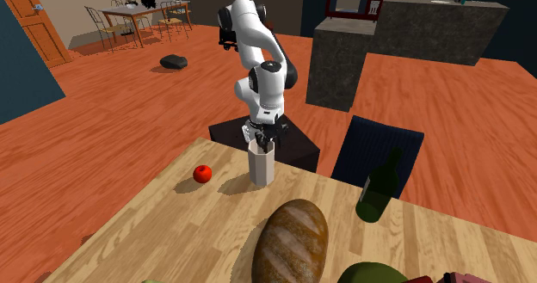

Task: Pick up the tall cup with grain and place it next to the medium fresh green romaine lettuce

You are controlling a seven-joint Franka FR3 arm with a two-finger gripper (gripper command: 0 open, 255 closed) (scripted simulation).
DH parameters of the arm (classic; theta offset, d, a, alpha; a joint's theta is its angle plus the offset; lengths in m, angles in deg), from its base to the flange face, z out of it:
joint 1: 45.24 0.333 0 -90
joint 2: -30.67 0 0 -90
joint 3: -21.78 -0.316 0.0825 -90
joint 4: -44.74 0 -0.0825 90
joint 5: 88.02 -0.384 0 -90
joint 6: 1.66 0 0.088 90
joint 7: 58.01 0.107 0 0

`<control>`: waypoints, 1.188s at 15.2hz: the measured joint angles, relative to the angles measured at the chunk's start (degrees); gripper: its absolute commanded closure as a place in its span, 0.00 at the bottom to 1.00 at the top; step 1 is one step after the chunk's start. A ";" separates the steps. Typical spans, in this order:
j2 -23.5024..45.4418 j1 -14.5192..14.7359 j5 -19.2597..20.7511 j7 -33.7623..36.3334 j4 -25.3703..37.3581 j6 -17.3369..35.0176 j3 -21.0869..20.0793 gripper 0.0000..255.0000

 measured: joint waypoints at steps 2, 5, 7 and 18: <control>0.00 0.00 0.00 0.00 0.00 0.00 0.00 1.00; -0.02 0.00 -0.01 0.01 0.01 -0.01 -0.01 1.00; -0.02 0.00 -0.01 0.01 0.00 -0.01 -0.01 1.00; -3.05 0.34 -0.95 0.04 4.47 -7.51 -1.18 1.00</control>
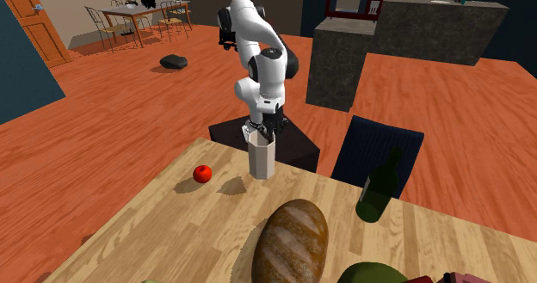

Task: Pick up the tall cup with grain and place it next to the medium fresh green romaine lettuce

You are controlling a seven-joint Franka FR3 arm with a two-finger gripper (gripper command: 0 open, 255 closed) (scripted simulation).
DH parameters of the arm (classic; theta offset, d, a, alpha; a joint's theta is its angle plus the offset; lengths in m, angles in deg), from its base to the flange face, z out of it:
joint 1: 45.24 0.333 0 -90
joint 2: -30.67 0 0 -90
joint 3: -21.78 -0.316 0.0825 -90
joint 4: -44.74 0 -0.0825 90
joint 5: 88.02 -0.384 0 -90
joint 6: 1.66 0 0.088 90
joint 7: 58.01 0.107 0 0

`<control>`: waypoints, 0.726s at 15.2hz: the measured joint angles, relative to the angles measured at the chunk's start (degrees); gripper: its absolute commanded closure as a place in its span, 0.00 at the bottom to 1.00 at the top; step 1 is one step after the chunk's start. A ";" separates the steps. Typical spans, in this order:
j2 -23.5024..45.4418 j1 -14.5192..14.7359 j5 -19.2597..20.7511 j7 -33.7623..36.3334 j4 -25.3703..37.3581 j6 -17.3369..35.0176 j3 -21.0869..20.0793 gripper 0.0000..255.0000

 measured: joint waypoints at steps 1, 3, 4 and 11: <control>-0.35 -0.03 -0.04 -0.06 0.41 -0.77 -0.07 1.00; -0.78 0.06 -0.26 -0.10 1.69 -2.48 -0.29 1.00; -0.98 0.06 -0.32 -0.22 2.36 -3.34 -0.33 1.00; -2.15 0.35 -1.05 -0.34 7.17 -9.31 -1.13 1.00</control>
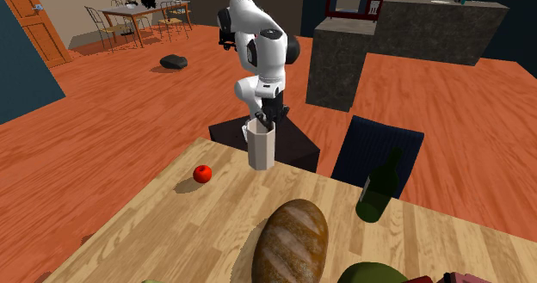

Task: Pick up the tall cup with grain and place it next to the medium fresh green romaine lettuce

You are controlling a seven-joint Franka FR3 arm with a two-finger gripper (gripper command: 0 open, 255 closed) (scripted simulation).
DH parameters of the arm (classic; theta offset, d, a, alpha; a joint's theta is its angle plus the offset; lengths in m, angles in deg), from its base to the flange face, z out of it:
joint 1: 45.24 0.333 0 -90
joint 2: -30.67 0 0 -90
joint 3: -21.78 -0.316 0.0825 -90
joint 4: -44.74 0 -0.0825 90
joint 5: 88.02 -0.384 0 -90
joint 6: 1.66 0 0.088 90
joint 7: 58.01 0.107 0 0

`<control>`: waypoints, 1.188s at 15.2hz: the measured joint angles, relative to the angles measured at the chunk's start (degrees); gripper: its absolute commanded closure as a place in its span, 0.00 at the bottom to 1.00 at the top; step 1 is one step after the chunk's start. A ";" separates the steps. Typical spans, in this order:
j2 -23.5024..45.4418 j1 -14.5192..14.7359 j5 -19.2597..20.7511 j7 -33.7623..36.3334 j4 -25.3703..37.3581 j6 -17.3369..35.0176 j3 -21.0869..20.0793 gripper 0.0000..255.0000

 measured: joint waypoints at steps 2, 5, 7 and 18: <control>-0.30 0.15 -0.28 0.13 1.44 -1.75 -0.38 1.00; -0.44 0.24 -0.52 0.00 3.62 -4.07 -0.61 1.00; -0.51 0.36 -0.76 0.05 5.14 -5.67 -0.89 1.00; 0.50 0.78 -1.58 -0.36 13.97 -13.49 -1.62 1.00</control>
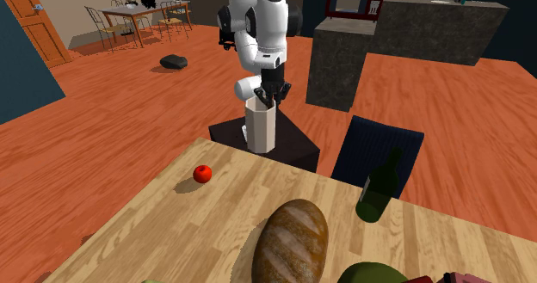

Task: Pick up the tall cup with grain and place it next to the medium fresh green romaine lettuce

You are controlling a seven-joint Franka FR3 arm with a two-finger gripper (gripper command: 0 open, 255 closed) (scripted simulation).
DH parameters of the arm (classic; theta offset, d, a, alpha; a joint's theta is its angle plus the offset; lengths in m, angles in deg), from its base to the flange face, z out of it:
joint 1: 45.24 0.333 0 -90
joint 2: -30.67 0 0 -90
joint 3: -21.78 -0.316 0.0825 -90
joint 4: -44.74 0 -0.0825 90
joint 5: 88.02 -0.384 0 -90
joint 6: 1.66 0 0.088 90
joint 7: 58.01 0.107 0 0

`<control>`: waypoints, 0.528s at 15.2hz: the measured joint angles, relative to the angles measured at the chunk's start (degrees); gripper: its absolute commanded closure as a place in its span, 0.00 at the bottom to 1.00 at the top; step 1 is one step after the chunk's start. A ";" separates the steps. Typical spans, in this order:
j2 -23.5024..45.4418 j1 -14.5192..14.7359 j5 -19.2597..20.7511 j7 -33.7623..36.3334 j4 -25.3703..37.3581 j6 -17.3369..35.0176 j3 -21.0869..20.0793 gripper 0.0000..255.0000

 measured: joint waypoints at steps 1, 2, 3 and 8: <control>0.02 -0.03 0.01 -0.17 0.78 -0.75 0.05 1.00; 0.24 0.05 -0.12 -0.11 1.76 -1.51 -0.10 1.00; 0.35 0.12 -0.23 -0.04 2.59 -2.23 -0.25 1.00; 1.55 0.36 -0.62 -0.17 7.33 -5.79 -0.57 1.00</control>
